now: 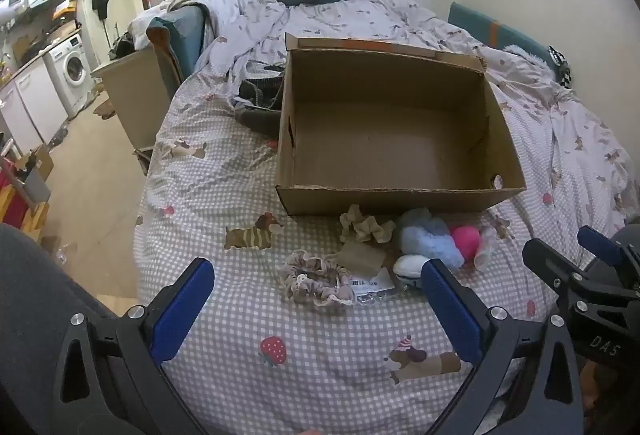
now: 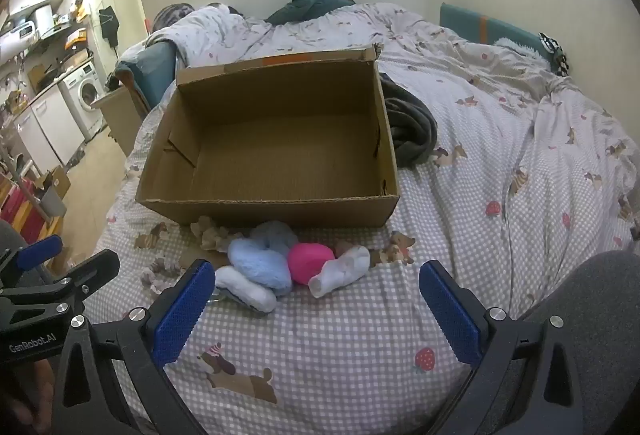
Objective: Organize soft objects
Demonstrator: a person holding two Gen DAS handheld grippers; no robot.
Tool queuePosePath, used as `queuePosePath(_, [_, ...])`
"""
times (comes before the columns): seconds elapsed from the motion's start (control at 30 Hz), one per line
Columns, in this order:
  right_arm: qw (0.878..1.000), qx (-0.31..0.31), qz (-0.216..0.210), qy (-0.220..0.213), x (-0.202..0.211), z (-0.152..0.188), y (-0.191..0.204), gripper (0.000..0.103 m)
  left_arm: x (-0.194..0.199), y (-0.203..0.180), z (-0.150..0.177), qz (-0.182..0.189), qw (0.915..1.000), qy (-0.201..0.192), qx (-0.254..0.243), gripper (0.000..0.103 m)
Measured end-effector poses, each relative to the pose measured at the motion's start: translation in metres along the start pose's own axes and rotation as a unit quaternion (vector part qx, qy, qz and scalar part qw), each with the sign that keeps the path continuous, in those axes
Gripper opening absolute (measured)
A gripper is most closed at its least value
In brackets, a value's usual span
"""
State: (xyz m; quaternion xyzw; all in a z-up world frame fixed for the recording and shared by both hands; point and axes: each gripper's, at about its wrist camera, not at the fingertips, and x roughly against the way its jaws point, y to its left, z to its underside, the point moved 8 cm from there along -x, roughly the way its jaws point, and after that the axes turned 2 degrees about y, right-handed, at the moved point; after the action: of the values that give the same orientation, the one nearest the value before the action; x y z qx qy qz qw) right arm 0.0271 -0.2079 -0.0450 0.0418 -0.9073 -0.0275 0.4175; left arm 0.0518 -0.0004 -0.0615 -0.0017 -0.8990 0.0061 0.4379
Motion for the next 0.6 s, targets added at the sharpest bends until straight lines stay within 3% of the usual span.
queuePosePath(0.6, [1.000,0.000,0.001,0.003,-0.0008,0.0010,0.0008,0.103,0.0003,-0.0002,0.0001,-0.002,1.0000,0.001,0.000,0.103])
